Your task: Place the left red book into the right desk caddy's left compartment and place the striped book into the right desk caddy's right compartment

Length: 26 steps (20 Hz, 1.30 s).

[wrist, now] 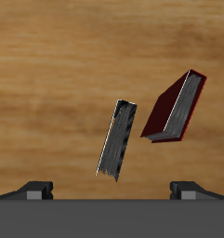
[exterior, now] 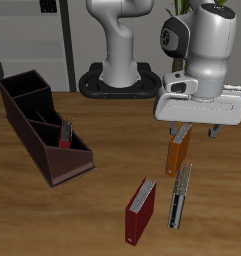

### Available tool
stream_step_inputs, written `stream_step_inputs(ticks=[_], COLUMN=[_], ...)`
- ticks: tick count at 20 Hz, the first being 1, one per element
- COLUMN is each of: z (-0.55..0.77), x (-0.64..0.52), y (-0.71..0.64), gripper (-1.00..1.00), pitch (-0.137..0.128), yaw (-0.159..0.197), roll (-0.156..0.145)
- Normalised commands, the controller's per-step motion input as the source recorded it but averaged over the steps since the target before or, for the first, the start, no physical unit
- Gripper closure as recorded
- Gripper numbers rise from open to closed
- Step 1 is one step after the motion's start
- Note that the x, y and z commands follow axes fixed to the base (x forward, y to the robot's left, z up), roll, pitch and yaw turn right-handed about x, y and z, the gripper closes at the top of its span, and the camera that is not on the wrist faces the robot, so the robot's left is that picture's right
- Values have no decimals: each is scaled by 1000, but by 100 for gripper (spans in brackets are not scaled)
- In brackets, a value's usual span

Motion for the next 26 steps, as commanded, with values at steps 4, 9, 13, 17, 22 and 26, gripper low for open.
stream_step_inputs(ticks=[4,9,13,17,22,26], z=[-173,-158,-84,5,49,29], x=[108,118,201,163,93,64], y=[-12,-51,-128,-71,-67,-34], gripper=[-100,-100,-100,-100,-100,-100], pitch=[18,11,15,54,36,29], yaw=[-13,-14,-10,-18,-49,-14], roll=[-1,7,22,21,31,33])
